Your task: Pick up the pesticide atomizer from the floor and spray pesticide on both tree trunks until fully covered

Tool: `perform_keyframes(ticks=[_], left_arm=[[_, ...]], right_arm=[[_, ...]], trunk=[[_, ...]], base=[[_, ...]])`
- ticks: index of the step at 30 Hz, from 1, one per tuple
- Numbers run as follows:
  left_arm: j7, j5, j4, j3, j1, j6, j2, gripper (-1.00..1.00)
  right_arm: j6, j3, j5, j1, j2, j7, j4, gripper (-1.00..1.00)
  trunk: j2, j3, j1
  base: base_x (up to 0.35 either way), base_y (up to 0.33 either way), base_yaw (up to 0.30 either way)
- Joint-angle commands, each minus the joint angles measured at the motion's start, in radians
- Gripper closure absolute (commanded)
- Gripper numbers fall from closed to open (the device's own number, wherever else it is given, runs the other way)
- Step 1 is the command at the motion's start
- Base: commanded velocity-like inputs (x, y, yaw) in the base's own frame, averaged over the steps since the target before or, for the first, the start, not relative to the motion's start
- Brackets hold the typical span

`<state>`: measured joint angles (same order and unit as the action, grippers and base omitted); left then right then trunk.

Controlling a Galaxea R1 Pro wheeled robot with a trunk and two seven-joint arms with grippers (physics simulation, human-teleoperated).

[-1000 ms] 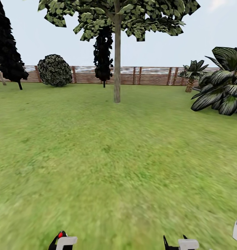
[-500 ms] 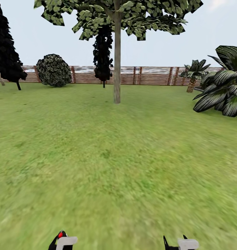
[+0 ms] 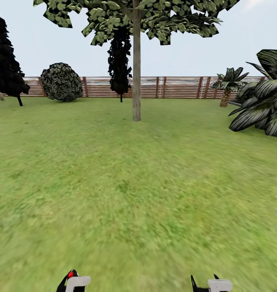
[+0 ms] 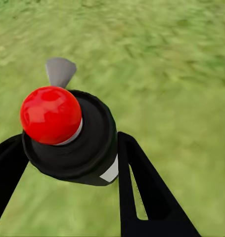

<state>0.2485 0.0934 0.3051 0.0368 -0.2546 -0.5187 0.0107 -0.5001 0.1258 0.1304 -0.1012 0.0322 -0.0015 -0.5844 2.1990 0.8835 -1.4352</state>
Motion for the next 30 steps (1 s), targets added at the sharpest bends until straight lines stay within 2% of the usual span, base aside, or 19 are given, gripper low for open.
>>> perform_keyframes(ticks=[1,30], left_arm=[[0.0,0.0,0.0,0.0,0.0,0.0,0.0,1.0],[0.0,0.0,0.0,0.0,0.0,0.0,0.0,1.0]], right_arm=[[0.0,0.0,0.0,0.0,0.0,0.0,0.0,-1.0],[0.0,0.0,0.0,0.0,0.0,0.0,0.0,-1.0]], trunk=[[0.0,0.0,0.0],[0.0,0.0,0.0]], base=[[0.339,0.0,0.0],[0.339,0.0,0.0]])
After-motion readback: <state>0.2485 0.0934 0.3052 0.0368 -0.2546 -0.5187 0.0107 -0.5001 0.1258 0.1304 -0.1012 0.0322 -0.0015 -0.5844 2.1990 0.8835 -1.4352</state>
